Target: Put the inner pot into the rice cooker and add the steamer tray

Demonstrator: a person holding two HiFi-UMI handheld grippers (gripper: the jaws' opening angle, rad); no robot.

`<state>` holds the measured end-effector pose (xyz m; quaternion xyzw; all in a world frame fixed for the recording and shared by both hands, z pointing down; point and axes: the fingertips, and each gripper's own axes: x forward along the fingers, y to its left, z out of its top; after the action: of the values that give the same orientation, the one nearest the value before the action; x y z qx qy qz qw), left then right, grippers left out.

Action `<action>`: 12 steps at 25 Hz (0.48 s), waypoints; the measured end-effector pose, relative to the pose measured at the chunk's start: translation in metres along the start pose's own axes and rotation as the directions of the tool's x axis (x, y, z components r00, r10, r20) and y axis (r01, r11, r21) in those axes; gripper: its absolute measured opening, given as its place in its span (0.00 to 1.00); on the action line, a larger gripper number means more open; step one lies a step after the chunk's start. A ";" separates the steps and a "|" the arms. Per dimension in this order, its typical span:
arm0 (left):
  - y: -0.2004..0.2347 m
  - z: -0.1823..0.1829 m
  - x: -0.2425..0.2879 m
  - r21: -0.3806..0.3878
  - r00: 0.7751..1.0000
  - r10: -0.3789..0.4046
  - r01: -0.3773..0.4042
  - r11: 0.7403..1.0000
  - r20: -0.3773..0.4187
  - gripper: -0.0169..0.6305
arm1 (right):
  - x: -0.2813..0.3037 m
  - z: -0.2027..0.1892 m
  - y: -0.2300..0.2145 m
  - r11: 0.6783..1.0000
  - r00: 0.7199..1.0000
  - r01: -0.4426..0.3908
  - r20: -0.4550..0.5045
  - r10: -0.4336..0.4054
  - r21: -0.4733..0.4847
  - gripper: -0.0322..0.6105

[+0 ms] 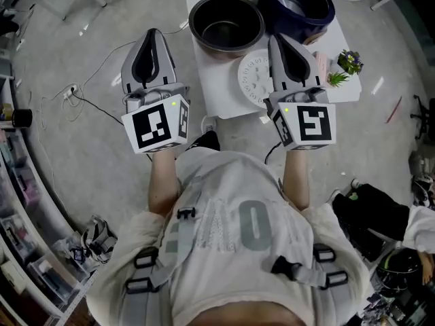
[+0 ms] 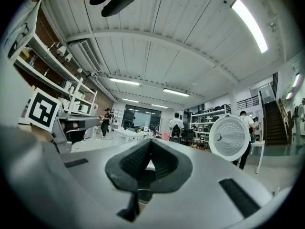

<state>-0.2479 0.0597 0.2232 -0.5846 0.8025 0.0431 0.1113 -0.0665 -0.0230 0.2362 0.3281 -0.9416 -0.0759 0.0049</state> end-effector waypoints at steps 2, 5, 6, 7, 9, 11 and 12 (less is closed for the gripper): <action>0.010 -0.003 0.023 -0.009 1.000 -0.007 0.007 1.000 -0.009 0.06 | 0.021 0.001 -0.005 1.000 1.000 0.027 -0.001 -0.027 -0.013 0.06; 0.025 -0.012 0.047 -0.034 0.999 -0.036 0.036 0.999 -0.024 0.06 | 0.045 -0.001 -0.006 0.997 0.997 0.072 0.002 -0.072 -0.023 0.06; 0.027 -0.016 0.055 -0.039 0.998 -0.051 0.050 0.998 -0.025 0.06 | 0.051 -0.002 -0.008 0.996 0.996 0.088 0.005 -0.087 -0.020 0.06; 0.028 -0.020 0.063 -0.040 0.997 -0.069 0.068 0.997 -0.025 0.06 | 0.056 -0.004 -0.010 0.995 0.995 0.099 0.006 -0.098 -0.016 0.06; 0.024 -0.026 0.076 -0.039 0.994 -0.107 0.106 0.994 -0.026 0.06 | 0.062 -0.009 -0.014 0.994 0.994 0.111 -0.002 -0.111 -0.004 0.06; 0.018 -0.029 0.087 -0.052 0.990 -0.140 0.139 0.989 -0.027 0.06 | 0.066 -0.014 -0.018 0.992 0.992 0.123 -0.015 -0.123 -0.001 0.06; 0.015 -0.029 0.092 -0.064 0.988 -0.153 0.151 0.987 -0.031 0.06 | 0.068 -0.015 -0.020 0.991 0.991 0.130 -0.024 -0.131 -0.006 0.06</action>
<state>-0.2927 -0.0269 0.2298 -0.6478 0.7558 0.0488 0.0819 -0.1065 -0.0828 0.2456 0.3899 -0.9178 -0.0744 0.0121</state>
